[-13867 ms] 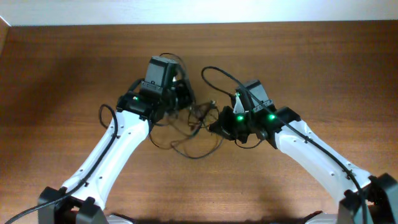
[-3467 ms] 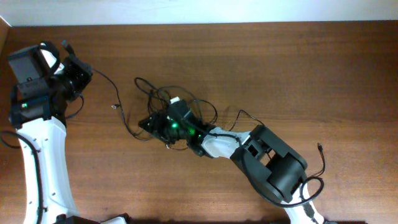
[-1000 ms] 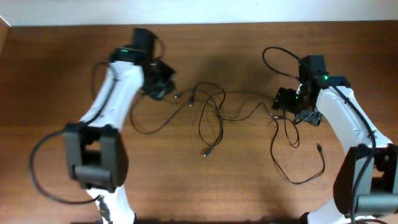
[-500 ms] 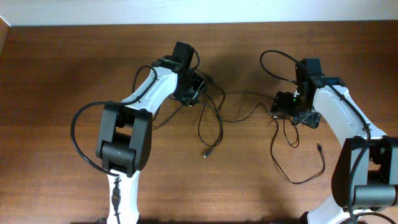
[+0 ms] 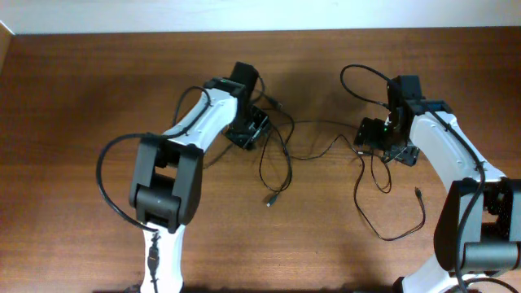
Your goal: Untangle cables
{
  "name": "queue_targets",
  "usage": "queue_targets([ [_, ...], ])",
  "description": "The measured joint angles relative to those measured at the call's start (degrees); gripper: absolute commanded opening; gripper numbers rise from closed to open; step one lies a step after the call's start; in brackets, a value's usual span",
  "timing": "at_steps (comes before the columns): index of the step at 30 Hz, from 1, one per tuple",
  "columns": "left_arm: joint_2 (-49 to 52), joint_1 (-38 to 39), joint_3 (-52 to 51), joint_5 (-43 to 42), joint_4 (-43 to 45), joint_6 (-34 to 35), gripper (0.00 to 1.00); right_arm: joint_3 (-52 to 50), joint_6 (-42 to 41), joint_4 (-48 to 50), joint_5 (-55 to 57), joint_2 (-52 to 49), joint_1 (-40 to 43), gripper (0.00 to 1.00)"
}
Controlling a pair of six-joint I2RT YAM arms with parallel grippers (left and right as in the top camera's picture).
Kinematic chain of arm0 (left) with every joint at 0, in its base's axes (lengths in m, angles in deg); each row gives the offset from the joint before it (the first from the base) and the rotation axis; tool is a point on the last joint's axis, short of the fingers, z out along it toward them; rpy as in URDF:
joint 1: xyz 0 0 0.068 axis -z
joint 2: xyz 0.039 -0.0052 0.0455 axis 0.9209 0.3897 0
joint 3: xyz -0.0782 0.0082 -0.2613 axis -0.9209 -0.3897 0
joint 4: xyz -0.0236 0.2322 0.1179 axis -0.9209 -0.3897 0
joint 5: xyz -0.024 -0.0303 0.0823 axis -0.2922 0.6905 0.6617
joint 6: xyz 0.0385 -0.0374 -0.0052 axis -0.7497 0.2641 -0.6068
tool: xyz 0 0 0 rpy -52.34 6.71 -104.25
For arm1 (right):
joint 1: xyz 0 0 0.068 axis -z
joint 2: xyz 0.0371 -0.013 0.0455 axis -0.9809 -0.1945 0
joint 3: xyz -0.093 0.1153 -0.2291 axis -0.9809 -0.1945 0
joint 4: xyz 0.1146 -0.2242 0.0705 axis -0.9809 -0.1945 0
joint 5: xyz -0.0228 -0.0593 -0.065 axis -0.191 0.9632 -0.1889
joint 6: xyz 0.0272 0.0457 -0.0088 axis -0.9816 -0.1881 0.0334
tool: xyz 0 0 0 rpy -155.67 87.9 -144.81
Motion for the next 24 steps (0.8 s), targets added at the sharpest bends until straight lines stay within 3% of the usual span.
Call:
queue_targets([
  [2, 0.0, 1.3, -0.1, 3.2, 1.1, 1.9, 0.12, 0.0, 0.0, -0.3, 0.0, 0.0, 0.0, 0.99],
  [3, 0.0, 1.3, -0.1, 4.5, 1.6, 2.6, 0.14, 0.0, 0.0, -0.3, 0.0, 0.0, 0.0, 0.99],
  [4, 0.0, 1.3, -0.2, 5.5, 2.4, 3.0, 0.34, 0.0, 0.0, -0.3, 0.0, 0.0, 0.0, 0.99],
  [5, 0.0, 1.3, -0.6, 6.4, 2.7, 3.0, 0.47, 0.0, -0.1, -0.4, 0.0, 0.0, 0.0, 0.99],
  [7, 0.0, 1.3, -1.8, 7.5, 3.8, 3.4, 0.45, 0.0, 0.0, -0.7, 0.0, 0.0, 0.0, 0.99],
  [10, 0.0, 1.3, -2.3, 7.7, 5.0, 3.6, 0.57, 0.0, 0.0, -0.8, 0.0, 0.0, 0.0, 0.99],
  [11, 0.0, 1.3, -2.3, 7.8, 5.3, 3.7, 0.52, 0.0, 0.0, -0.8, 0.0, 0.0, 0.0, 0.98],
  [16, 0.0, 1.5, -2.3, 6.4, 5.8, 4.1, 0.58, 0.0, 0.0, -0.8, 0.0, 0.0, 0.0, 0.99],
  [20, 0.0, 1.5, -2.6, 4.2, 11.9, 4.1, 0.38, 0.0, 0.0, -0.8, 0.0, 0.0, 0.0, 0.99],
  [21, 0.0, 1.5, -2.7, 4.0, 12.2, 4.1, 0.27, 0.0, 0.0, -0.8, 0.0, 0.0, 0.0, 0.99],
  [22, 0.0, 1.5, -2.7, 4.0, 12.2, 4.0, 0.24, 0.0, 0.0, -0.8, 0.0, 0.0, 0.0, 0.99],
  [24, 0.3, 1.6, -2.7, 4.2, 12.2, 4.1, 0.00, 0.0, 0.0, -0.8, 0.0, 0.0, 0.0, 0.99],
])
